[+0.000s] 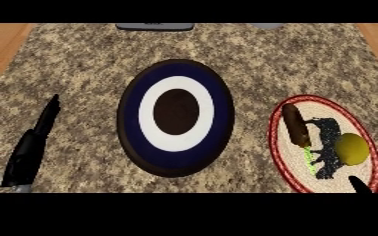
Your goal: Pick the lemon from the placemat and place it in the plate
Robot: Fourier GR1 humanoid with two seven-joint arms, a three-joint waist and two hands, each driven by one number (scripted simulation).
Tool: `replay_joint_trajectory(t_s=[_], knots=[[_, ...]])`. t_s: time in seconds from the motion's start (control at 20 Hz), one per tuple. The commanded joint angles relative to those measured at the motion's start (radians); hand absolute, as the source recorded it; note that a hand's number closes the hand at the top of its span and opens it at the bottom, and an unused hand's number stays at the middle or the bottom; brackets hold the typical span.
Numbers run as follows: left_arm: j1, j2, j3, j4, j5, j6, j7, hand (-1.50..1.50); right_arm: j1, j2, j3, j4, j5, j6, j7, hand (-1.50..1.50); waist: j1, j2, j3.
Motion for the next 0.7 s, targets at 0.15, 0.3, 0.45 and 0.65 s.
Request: replay_joint_trajectory(t_s=[0.15, 0.3, 0.45, 0.65], knots=[[-0.054, 0.005, 0.022, 0.019, 0.002, -0.020, 0.033, 0.00, 0.065, -0.328, -0.011, -0.070, -0.051, 0.016, 0.403, -1.50, 0.005, 0.002, 0.001], [-0.008, -0.042, -0.021, 0.016, -0.047, 0.014, -0.006, 0.00, 0.011, -0.444, 0.005, -0.061, -0.042, 0.008, 0.560, -1.50, 0.014, 0.001, 0.002], [0.011, -0.020, 0.009, -0.033, -0.040, 0.009, 0.035, 0.00, -0.033, -0.520, -0.034, -0.014, -0.076, 0.104, 0.661, -1.50, 0.002, -0.007, 0.005], [-0.029, -0.027, 0.019, -0.024, -0.030, -0.014, 0.061, 0.00, -0.096, -0.615, 0.009, 0.049, -0.086, 0.222, 0.762, -1.50, 0.001, -0.006, 0.005]])
